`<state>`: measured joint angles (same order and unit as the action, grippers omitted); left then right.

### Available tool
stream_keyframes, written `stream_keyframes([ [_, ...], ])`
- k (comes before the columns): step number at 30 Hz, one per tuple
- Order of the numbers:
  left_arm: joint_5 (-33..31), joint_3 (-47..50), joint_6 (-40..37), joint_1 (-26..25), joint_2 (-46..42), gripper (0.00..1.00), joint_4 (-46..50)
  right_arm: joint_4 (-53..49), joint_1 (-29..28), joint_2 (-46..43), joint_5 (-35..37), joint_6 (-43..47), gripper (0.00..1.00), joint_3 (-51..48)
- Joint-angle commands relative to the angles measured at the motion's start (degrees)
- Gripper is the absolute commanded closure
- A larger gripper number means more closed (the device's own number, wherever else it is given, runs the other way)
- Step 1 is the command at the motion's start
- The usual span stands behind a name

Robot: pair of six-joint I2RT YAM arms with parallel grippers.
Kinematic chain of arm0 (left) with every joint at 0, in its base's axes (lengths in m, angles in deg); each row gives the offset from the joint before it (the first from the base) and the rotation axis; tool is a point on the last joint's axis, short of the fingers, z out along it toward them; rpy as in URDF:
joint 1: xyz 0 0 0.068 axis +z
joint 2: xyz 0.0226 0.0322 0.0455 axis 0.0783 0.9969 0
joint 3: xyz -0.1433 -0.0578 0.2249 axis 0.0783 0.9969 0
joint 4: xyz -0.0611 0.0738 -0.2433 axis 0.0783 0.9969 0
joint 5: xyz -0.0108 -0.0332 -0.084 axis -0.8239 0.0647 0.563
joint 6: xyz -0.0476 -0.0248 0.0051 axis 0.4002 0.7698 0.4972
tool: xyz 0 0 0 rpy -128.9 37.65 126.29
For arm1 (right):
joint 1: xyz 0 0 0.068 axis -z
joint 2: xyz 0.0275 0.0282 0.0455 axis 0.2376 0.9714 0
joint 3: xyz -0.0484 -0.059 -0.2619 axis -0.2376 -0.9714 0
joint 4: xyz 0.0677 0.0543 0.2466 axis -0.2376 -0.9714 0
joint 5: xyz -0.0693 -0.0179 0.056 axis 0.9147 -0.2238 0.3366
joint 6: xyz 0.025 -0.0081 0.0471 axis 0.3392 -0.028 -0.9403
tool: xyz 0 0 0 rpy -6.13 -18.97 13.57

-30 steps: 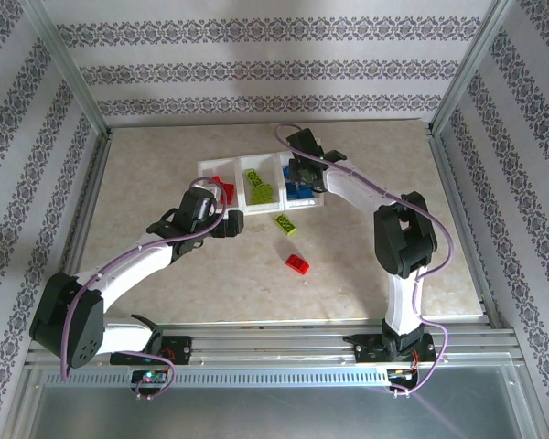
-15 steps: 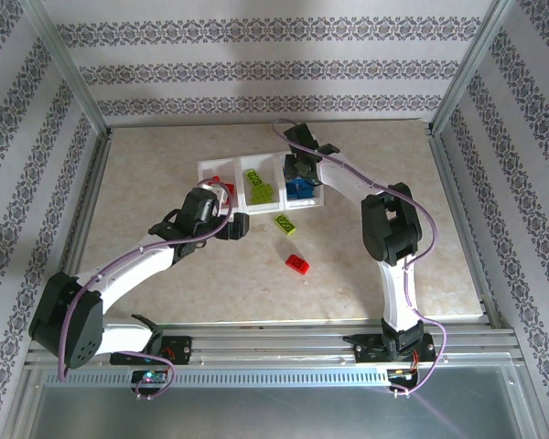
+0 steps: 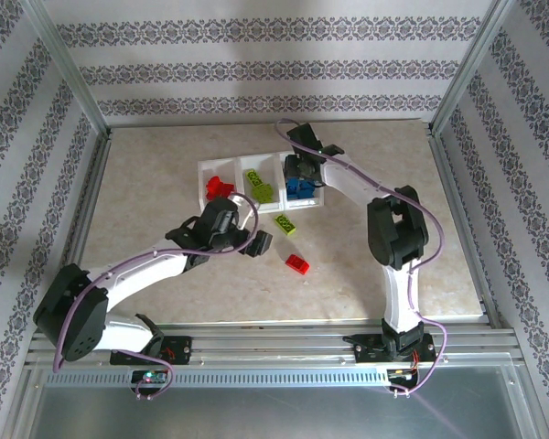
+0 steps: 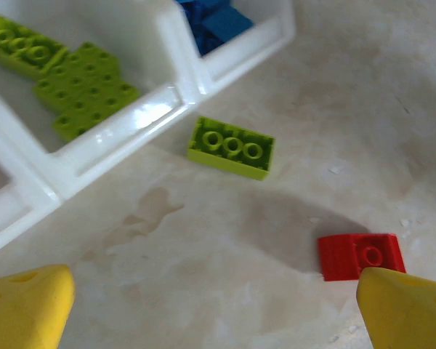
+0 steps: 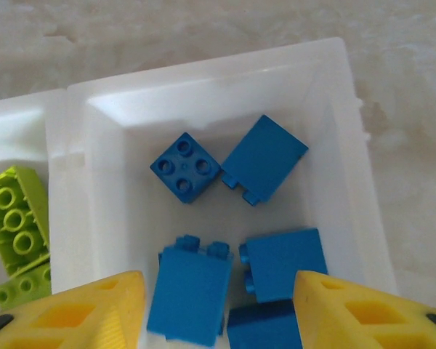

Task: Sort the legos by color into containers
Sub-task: Place the lego in the container, then pick up the lego from the middle-left of the table.

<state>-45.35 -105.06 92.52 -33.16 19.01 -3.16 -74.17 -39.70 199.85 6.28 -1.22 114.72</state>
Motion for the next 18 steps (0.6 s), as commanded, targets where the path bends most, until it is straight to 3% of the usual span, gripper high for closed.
stream_keyframes([
  [1,3.4,-2.7,-7.8,-2.8,2.5,0.0,-2.2,1.0,0.6,-6.8,0.9,-0.1,0.39,-3.0],
  [7,7.9,-9.3,-18.4,-9.1,9.4,0.0,7.0,1.8,0.7,-15.2,4.1,-1.3,0.25,-11.2],
  [11,6.6,-9.6,-27.3,-13.4,12.1,0.0,7.4,2.5,1.2,-20.9,6.3,-2.8,0.02,-16.9],
  [18,6.6,-5.9,-40.9,-13.6,13.8,0.01,0.1,2.6,2.8,-28.4,7.9,-4.4,0.02,-24.0],
])
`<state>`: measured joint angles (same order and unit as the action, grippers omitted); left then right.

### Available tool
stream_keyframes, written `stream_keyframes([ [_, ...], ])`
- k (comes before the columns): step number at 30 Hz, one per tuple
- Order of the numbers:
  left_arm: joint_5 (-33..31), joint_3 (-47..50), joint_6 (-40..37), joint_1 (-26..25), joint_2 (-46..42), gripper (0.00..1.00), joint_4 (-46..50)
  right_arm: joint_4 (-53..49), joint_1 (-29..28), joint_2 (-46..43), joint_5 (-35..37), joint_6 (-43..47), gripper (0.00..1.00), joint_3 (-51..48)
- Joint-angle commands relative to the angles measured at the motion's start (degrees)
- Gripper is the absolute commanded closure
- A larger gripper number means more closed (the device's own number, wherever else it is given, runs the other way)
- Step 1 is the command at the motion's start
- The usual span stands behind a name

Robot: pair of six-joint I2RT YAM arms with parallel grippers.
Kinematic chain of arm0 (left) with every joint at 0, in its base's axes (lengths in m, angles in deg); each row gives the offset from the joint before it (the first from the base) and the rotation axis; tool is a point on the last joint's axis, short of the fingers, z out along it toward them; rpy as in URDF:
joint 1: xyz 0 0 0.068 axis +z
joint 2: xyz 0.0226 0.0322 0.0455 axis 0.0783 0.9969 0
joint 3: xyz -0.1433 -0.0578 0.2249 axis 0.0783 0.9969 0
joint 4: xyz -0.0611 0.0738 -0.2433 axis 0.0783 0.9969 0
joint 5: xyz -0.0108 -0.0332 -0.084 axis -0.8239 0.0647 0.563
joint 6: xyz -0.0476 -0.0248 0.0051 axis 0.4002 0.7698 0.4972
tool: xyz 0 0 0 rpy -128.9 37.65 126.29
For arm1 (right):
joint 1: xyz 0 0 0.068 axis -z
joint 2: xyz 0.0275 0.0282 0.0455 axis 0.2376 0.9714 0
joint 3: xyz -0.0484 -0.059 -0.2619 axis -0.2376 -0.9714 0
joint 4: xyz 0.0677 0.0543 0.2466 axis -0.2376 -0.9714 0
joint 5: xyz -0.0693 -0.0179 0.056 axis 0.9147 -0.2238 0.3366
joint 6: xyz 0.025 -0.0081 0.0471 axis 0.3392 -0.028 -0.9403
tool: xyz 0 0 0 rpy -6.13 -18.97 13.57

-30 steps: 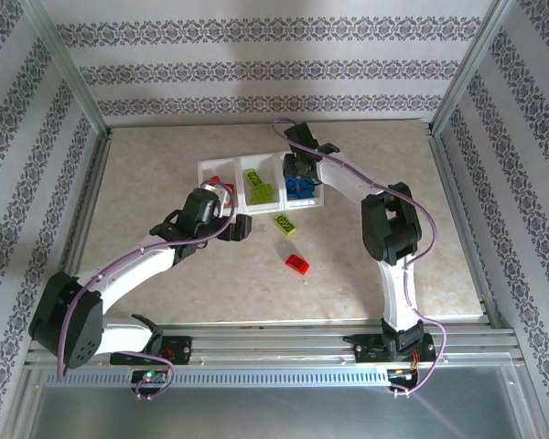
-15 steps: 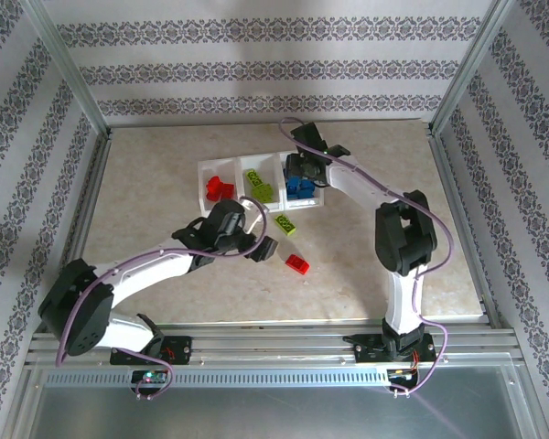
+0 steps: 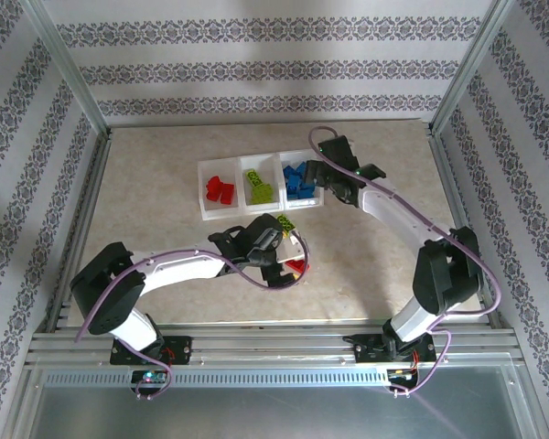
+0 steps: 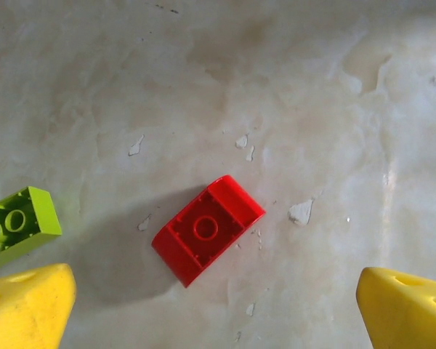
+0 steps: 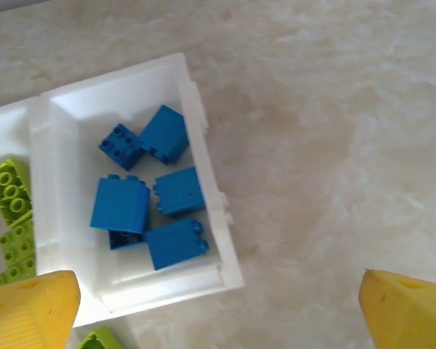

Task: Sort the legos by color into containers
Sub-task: Pick up the lego from the middle-left of the table.

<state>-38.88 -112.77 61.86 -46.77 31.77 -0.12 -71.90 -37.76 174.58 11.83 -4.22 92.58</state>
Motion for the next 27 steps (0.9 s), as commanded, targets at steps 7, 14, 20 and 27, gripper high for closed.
stream_keyframes([
  [7,0.4,0.7,-21.8,1.0,7.1,0.0,-6.9,0.4,1.7,-8.0,3.1,-2.6,0.02,-6.3],
  [14,4.1,-3.3,-22.8,2.9,12.0,0.0,-7.1,0.2,2.5,-10.5,3.4,-3.0,0.02,-8.6],
  [20,8.5,-7.9,-22.0,3.9,14.9,0.01,-1.5,0.0,2.8,-11.5,3.8,-3.5,0.02,-9.7],
  [27,10.8,-12.5,-23.1,4.6,17.6,0.09,6.0,0.1,3.1,-11.8,4.3,-4.1,0.02,-9.9],
])
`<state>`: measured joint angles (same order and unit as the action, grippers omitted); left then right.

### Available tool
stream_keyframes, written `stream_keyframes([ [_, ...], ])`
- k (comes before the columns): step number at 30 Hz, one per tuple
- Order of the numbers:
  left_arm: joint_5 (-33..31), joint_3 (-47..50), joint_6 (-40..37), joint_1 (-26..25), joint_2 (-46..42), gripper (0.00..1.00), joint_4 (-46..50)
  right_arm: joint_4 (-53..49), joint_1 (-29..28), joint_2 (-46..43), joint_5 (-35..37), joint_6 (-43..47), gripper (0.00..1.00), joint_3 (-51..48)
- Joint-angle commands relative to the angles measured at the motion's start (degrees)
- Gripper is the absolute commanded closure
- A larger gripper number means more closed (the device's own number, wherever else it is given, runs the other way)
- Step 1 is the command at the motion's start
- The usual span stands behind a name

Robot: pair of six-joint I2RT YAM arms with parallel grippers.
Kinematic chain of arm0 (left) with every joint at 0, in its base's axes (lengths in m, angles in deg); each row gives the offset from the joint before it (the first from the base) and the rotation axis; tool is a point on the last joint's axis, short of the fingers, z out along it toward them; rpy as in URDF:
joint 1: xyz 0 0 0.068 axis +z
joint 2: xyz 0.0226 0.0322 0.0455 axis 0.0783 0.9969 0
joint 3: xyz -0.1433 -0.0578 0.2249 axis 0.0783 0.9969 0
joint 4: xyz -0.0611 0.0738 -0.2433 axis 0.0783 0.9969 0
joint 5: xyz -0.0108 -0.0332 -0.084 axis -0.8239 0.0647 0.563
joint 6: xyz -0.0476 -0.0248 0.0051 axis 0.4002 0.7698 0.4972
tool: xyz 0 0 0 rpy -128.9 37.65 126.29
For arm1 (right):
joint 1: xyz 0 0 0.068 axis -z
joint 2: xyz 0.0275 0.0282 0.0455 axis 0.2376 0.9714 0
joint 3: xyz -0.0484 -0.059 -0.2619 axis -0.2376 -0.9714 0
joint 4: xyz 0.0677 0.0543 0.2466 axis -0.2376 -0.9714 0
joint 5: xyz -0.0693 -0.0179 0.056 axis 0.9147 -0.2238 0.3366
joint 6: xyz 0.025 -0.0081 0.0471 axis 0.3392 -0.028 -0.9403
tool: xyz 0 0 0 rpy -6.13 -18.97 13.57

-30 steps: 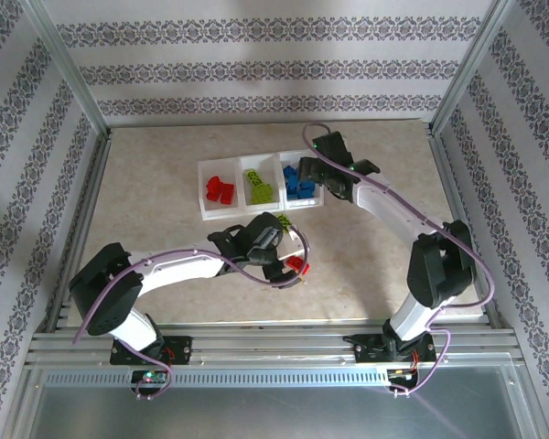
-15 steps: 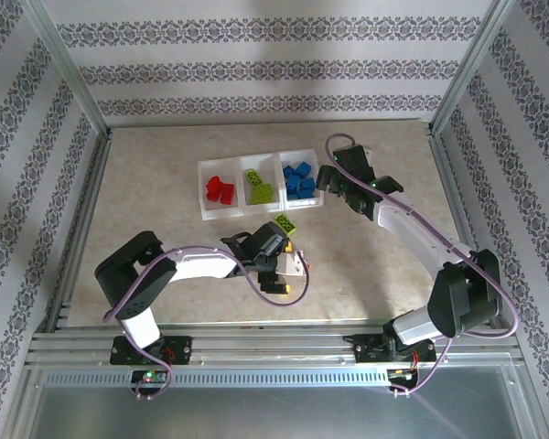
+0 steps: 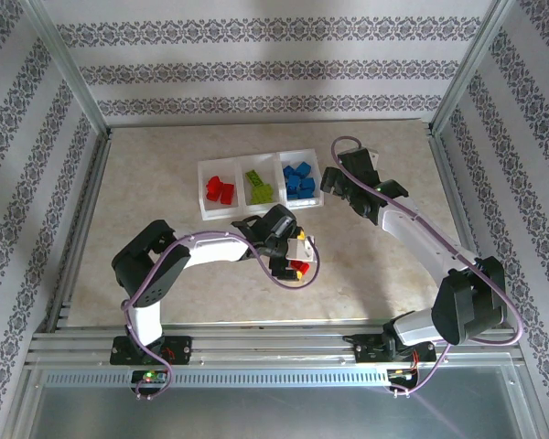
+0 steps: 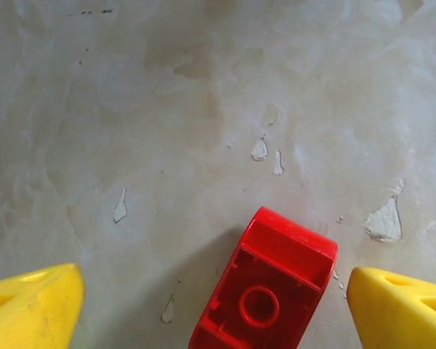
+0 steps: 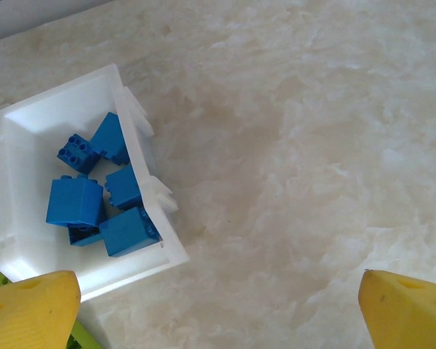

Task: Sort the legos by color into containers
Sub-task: Pick up the lego from the middle-left of the table.

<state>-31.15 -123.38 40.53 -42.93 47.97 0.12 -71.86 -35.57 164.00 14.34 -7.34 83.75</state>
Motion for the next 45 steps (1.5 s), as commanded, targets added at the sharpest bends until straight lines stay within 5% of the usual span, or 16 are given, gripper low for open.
stream_keyframes([
  [1,3.2,-2.4,-1.7,0.9,1.8,0.1,6.6,0.0,0.9,-1.2,1.8,-1.0,0.02,-1.1],
  [17,4.6,-9.0,-2.7,1.6,6.9,0.16,16.2,0.1,1.1,-0.8,1.4,-1.8,0.02,-1.3],
  [27,5.4,-10.5,-0.6,1.6,8.1,0.43,19.0,0.4,1.2,-0.5,1.0,-2.3,0.02,-1.9],
  [45,4.8,-3.1,8.1,1.5,1.3,0.63,12.4,0.9,1.2,-0.2,0.2,-3.0,0.02,-2.4],
])
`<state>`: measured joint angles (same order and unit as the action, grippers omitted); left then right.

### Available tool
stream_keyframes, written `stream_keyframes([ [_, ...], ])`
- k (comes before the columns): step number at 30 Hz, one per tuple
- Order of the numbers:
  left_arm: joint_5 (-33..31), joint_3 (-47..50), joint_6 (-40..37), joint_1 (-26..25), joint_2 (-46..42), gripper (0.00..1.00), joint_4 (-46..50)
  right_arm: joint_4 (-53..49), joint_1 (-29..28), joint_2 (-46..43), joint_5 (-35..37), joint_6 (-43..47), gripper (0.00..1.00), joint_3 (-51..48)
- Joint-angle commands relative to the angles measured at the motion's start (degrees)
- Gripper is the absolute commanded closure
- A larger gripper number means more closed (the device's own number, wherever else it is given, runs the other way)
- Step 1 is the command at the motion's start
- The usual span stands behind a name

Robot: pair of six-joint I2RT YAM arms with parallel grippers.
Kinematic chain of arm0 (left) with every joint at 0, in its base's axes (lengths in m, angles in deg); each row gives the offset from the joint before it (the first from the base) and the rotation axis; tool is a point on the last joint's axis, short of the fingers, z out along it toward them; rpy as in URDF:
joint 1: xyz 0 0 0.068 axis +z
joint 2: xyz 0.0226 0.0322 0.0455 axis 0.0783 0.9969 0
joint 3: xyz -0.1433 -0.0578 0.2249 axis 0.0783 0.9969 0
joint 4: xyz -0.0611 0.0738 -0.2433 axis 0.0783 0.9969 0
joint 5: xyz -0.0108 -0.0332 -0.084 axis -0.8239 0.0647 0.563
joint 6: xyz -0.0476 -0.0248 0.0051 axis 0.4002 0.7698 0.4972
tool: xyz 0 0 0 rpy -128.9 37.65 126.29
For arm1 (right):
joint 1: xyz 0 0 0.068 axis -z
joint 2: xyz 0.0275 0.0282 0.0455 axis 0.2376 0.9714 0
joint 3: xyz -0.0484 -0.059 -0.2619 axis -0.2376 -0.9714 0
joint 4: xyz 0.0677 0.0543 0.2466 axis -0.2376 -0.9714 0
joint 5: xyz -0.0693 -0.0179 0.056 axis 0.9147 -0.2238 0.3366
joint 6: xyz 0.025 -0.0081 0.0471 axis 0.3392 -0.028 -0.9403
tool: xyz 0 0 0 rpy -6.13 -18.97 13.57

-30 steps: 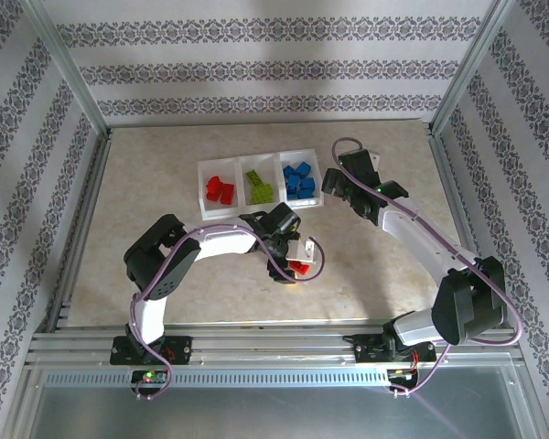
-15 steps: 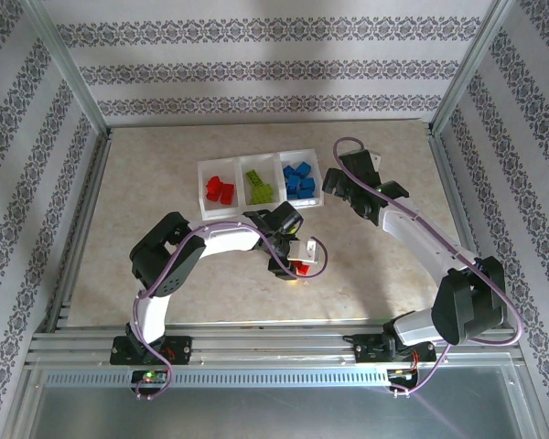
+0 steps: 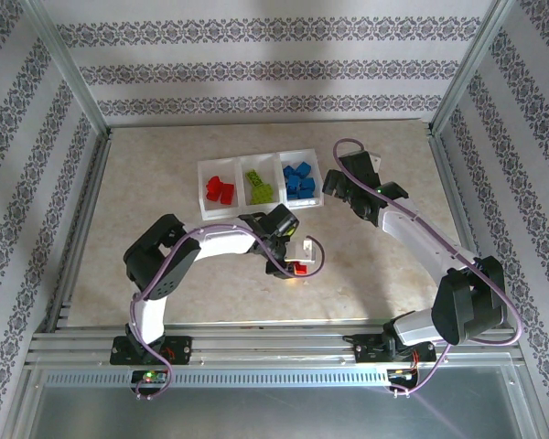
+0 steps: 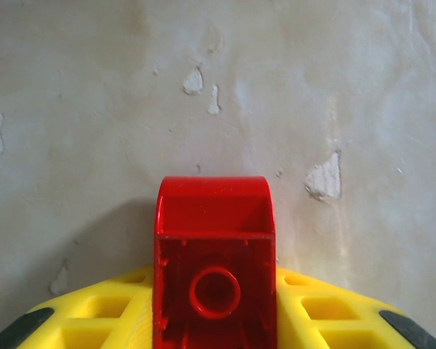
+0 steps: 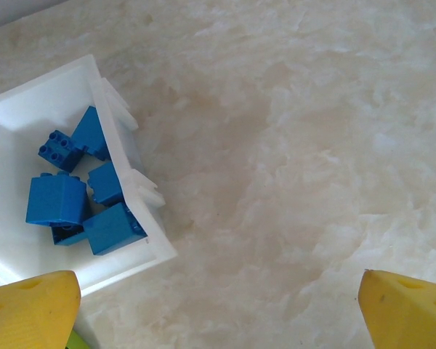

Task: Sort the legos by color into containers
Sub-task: Pick up the lego from the middle-left of the table, then place the lego in the container.

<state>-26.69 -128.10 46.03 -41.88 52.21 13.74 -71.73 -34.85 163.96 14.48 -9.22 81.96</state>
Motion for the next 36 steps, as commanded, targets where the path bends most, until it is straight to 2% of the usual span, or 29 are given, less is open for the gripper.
stream_keyframes([
  [1,-0.2,2.3,3.2,0.4,-3.6,0.63,-1.8,0.8,0.4,-0.2,0.0,-1.1,0.02,-0.7],
  [11,-4.7,10.0,14.2,0.6,-12.1,0.64,-8.9,1.0,0.4,-1.3,-0.1,-1.7,0.02,-2.7],
  [17,-13.6,15.6,22.6,2.3,-20.0,0.63,-13.7,1.2,0.1,-2.0,-1.1,-3.4,0.02,-4.6],
  [21,-15.5,18.9,30.2,7.3,-26.7,0.63,-16.1,2.6,-1.7,-3.5,-1.1,-5.1,0.02,-7.5],
  [26,-20.2,19.0,35.5,12.8,-32.5,0.62,-13.0,2.6,-4.5,-5.6,1.2,-6.3,0.02,-10.0],
  [29,-22.6,16.2,38.8,16.0,-32.9,0.62,-8.4,2.6,-6.0,-6.2,1.7,-6.5,0.02,-10.9],
  [36,-23.0,8.9,47.5,24.4,-28.8,0.62,-0.9,2.6,-9.0,-3.5,1.1,-7.0,0.02,-10.5],
])
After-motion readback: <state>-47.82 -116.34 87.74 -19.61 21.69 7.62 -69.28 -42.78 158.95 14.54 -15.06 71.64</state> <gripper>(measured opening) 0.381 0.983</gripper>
